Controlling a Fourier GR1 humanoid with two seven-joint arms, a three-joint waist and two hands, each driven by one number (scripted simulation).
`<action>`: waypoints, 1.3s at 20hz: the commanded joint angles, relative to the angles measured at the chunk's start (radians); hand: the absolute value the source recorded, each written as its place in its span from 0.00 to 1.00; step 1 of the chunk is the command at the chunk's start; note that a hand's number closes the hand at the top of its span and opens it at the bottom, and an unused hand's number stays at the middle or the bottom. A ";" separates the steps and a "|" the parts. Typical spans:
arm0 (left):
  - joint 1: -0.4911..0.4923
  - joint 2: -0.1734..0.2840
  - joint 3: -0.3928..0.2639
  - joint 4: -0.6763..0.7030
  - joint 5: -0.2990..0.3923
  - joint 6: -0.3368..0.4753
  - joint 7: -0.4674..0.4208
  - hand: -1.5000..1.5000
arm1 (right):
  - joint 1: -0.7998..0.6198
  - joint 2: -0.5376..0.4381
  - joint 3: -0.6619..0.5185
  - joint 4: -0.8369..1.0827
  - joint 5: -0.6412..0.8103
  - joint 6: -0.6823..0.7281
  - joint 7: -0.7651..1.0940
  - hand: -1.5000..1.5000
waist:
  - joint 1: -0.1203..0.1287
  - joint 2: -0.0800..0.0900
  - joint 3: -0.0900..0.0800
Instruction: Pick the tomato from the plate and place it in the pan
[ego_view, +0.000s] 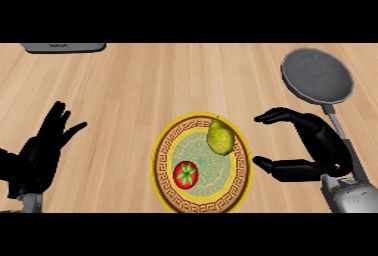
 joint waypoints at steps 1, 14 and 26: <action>-0.104 -0.035 0.013 0.017 0.028 0.000 0.025 0.50 | 0.119 -0.129 -0.033 -0.077 0.080 0.045 -0.128 0.00 | -0.004 0.002 -0.002; -0.165 -0.064 -0.002 0.030 -0.013 -0.009 0.066 0.50 | -0.243 -0.092 0.204 -0.144 0.473 0.086 0.294 0.00 | 0.046 0.002 -0.004; -0.210 -0.103 0.001 0.075 -0.039 -0.004 0.069 0.50 | -0.367 -0.086 0.413 -0.164 0.543 0.490 0.591 0.00 | 0.029 0.001 -0.004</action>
